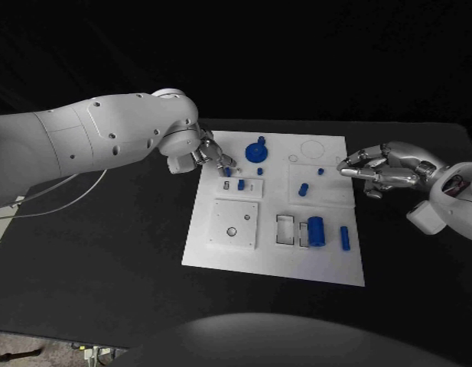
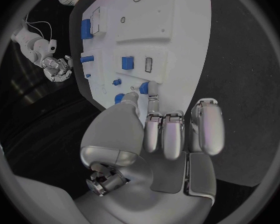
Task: Assemble the parts on the task board
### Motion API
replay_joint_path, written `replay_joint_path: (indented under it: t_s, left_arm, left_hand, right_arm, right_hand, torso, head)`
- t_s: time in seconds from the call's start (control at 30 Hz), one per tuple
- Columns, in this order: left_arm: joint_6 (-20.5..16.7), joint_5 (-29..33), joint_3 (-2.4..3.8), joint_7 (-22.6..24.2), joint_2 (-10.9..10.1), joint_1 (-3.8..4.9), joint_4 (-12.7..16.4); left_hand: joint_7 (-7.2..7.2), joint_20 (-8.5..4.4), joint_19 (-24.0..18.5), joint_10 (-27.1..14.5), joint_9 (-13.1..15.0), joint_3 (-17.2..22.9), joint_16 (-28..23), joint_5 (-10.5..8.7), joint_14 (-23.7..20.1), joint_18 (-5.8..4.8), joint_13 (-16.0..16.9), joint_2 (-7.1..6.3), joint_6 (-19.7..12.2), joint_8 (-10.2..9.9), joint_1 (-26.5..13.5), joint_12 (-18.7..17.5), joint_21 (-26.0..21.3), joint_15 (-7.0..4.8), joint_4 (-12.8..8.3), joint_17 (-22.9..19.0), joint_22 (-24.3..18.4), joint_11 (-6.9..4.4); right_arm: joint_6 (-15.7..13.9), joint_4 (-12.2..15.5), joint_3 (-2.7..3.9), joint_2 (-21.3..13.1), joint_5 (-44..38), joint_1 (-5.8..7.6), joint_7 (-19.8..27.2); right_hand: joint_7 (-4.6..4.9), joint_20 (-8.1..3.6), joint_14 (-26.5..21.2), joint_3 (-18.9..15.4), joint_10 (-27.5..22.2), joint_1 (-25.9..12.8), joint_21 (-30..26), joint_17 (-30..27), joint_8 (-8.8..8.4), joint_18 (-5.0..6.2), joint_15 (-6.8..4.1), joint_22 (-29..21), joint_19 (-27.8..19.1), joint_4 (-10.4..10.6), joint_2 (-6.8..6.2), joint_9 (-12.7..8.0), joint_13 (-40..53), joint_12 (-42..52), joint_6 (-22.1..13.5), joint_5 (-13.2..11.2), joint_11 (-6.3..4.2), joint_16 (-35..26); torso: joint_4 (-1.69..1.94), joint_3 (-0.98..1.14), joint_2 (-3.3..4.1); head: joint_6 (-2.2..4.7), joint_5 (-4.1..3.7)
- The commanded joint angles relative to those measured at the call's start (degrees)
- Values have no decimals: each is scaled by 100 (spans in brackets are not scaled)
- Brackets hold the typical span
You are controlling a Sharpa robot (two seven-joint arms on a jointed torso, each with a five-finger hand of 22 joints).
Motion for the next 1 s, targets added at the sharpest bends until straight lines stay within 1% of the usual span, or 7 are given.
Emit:
replay_joint_path:
  t_s: [0.03,0.2,0.37,0.47,0.77,0.87,1.0]
  left_arm:
    - [2,-1,2,-809,4,-5,4]
    - [-10,23,3,-800,-1,-10,6]
    - [-24,47,3,-791,-2,-13,11]
    - [-45,60,3,-776,-3,-14,13]
    - [-192,73,3,-657,-4,-17,18]
    - [-225,80,3,-619,-4,-17,16]
    - [-274,111,3,-565,-2,-19,16]
  left_hand:
    - [13,47,131,595,25,61,14,60,602,75,1508,-22,-35,-51,118,14,-44,41,-9,1507,1156,37]
    - [3,45,131,595,77,132,14,143,602,77,1508,-72,-25,-88,327,14,-58,37,-35,1507,1156,31]
    - [-7,39,130,595,126,215,14,297,602,79,1508,-120,-17,-121,516,14,-71,29,-54,1507,1157,21]
    - [-15,35,131,595,152,265,14,353,602,79,1508,-153,-14,-137,624,14,-74,24,-77,1507,1158,15]
    - [-31,20,132,573,246,447,14,383,602,80,1484,-242,-22,-156,979,-7,-88,9,-195,1507,1160,-2]
    - [-32,18,131,565,277,499,14,388,602,80,1475,-254,-38,-146,1056,-14,-95,8,-222,1507,1160,-4]
    - [-30,17,123,546,328,595,14,388,602,84,1455,-264,-74,-135,1182,-32,-116,8,-269,1507,1156,-3]
  right_arm:
    - [116,4,0,-1,-8,-2,-1]
    - [115,-5,0,1,-7,-2,-1]
    - [115,-13,-1,6,-7,-3,-1]
    - [114,-15,-1,8,-7,-3,-1]
    - [118,-19,-1,6,-7,-4,-8]
    - [120,-23,-1,6,-7,-4,-13]
    - [121,-25,-1,5,-7,-4,-18]
  right_hand:
    - [-16,13,-52,11,-10,1,-31,873,-18,67,5,522,-41,14,50,-6,-146,-19,17,25,-16,-35]
    - [-15,13,-59,13,-17,5,-38,869,-19,69,6,520,-48,13,54,-8,-149,-22,18,36,-15,-38]
    - [-15,13,-60,13,-18,5,-38,869,-19,69,6,520,-49,13,54,-8,-149,-22,18,37,-15,-38]
    - [-15,13,-65,15,-22,11,-41,866,-21,69,6,520,-51,9,56,-9,-151,-24,19,45,-15,-41]
    - [-15,13,-71,18,-23,19,-44,863,-21,69,6,519,-54,4,57,-10,-152,-25,21,53,-16,-43]
    - [-15,13,-71,18,-23,19,-44,863,-21,69,6,519,-54,4,57,-10,-152,-25,21,53,-16,-43]
    - [-15,14,-82,20,-43,26,-63,858,-22,74,6,513,-76,-1,57,-11,-161,-34,24,58,-16,-48]
  torso:
    - [1,-2,0]
    - [-3,1,-4]
    - [-1,-2,-7]
    - [-3,0,-2]
    - [-3,0,2]
    - [-5,-1,-1]
    - [0,3,-1]
  head:
    - [1,-7]
    - [1,4]
    - [1,2]
    - [1,5]
    - [1,3]
    - [1,6]
    - [1,5]
